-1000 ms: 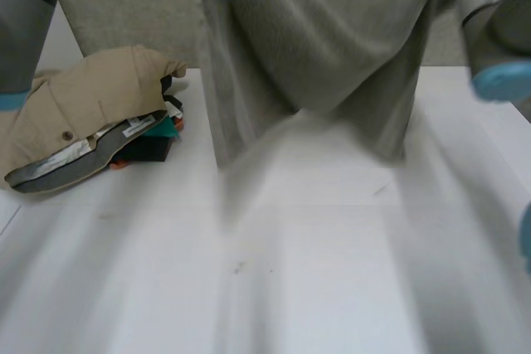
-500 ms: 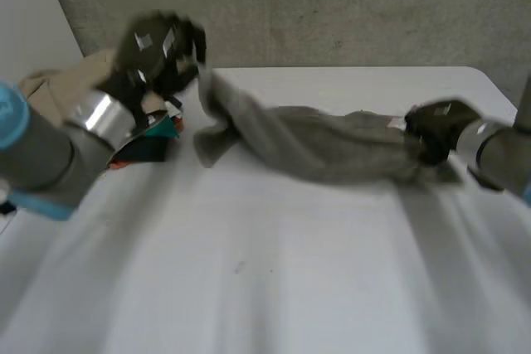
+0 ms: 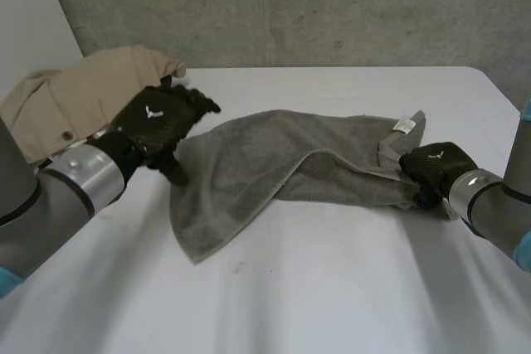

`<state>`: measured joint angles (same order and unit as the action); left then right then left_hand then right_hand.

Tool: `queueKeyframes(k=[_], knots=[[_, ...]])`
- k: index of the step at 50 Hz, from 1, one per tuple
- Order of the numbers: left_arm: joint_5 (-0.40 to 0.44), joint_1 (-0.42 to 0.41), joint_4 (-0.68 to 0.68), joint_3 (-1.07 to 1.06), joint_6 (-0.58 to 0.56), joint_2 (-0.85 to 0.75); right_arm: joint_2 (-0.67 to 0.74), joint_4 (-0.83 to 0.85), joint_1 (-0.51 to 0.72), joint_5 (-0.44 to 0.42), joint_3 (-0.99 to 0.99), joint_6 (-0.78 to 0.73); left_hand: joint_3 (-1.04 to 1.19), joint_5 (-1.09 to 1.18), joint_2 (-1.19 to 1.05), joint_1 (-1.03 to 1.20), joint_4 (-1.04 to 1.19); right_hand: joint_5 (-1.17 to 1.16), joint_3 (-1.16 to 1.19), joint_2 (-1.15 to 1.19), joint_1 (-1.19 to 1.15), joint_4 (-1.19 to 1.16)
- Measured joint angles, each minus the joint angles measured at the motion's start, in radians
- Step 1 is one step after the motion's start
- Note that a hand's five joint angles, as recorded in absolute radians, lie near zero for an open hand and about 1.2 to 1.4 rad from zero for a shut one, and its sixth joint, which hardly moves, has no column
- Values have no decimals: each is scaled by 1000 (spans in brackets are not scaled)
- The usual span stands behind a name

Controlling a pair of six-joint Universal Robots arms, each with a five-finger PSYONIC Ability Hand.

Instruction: Fold the laundry.

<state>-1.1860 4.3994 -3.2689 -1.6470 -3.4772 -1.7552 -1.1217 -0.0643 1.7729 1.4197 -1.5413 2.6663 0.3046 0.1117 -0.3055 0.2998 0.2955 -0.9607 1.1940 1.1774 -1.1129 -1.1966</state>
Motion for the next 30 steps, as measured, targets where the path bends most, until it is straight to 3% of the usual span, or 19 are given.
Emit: queueKeyframes(k=[8, 11, 12, 17, 30], knots=[[-273, -138, 20, 106, 275, -118, -11, 15, 0, 5, -37, 4, 2, 5, -2, 4, 3, 0, 0, 0, 0, 0], [-294, -159, 25, 113, 290, -136, -11, 17, 0, 5, -40, 4, 2, 5, -2, 4, 3, 0, 0, 0, 0, 0], [-352, -227, 43, 127, 321, -190, -13, 27, 0, 6, -53, 4, 2, 11, -2, 4, 3, 0, 0, 0, 0, 0], [-417, -293, 59, 116, 331, -260, -14, 42, -2, 6, -70, 4, 2, 11, -2, 4, 3, 0, 0, 0, 0, 0], [-568, -364, -37, 230, 312, -497, -15, 64, 5, 6, -102, 4, 2, 11, -2, 4, 4, 0, 0, 0, 0, 0]])
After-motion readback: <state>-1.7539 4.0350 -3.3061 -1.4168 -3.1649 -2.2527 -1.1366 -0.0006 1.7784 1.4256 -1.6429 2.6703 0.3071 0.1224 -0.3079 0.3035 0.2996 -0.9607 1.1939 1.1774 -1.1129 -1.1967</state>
